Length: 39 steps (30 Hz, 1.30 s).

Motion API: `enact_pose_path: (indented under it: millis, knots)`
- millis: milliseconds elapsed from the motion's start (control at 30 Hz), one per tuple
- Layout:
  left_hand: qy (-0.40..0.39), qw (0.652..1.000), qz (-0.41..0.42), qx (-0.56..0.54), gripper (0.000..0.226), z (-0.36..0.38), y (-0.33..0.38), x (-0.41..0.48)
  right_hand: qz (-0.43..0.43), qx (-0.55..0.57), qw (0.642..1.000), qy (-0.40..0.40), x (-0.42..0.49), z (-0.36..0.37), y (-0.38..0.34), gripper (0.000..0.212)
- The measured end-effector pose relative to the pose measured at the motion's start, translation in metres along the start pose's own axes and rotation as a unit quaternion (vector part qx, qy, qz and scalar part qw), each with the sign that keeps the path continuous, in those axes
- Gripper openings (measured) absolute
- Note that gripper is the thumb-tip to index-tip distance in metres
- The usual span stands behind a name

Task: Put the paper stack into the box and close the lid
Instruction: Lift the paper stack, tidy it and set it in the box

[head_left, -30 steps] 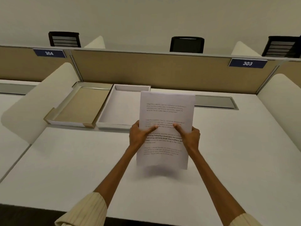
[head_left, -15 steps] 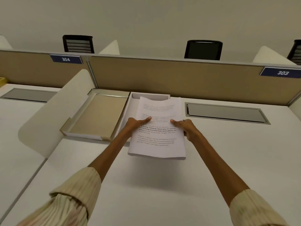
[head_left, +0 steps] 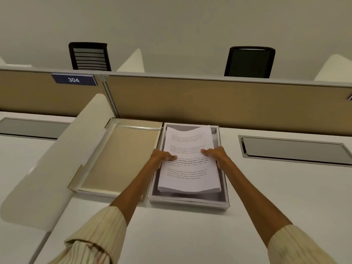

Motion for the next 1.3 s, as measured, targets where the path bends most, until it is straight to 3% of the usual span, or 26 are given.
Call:
enact_pose_path:
  millis: [267,700,1133,1300]
  knots:
    - [0.085,0.992,0.048,0.080,0.051,0.001,-0.012,0.019,0.018,-0.040,0.998,0.055,0.016,0.011,0.037,0.047]
    - [0.112,0.975,0.108,0.157,0.043,0.006,-0.011,0.006,-0.023,-0.150,0.982,0.111,0.011,0.011,0.024,0.034]
    - [0.137,0.956,0.168,0.198,0.049,0.013,-0.016,-0.005,-0.051,-0.290,0.945,0.143,0.006,0.017,0.030,0.057]
    - [0.124,0.955,0.220,0.153,0.051,0.030,-0.027,-0.011,-0.096,-0.327,0.923,0.179,-0.010,0.029,0.027,0.071]
Point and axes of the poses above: each hand's wrist, its own x-axis towards the middle knuckle, its own z-axis out of the palm, y = z × x, the point moved 7 cm from there along x, towards the middle knuckle, and after that the axes turned 4 degrees about -x, right-handed, at the moved point
